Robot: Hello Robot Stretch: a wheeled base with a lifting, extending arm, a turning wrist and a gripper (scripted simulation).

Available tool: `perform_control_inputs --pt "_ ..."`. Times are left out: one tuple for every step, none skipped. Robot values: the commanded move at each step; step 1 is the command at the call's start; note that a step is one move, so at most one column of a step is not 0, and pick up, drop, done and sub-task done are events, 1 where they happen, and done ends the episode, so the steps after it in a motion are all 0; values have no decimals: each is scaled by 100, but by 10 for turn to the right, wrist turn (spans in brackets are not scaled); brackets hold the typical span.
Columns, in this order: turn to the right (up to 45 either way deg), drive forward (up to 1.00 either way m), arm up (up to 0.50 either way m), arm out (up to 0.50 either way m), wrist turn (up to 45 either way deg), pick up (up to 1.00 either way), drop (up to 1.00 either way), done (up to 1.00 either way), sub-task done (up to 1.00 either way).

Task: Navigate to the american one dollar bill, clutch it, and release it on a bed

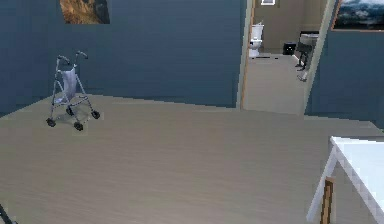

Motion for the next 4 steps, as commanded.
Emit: perform_control_inputs --pt "0 0 0 -46 0 0 0 0 0" --pt "-450 0 0 0 0 0 0 0 0" --pt "-90 0 0 0 0 0 0 0 0" --pt "0 35 0 0 0 0 0 0 0"
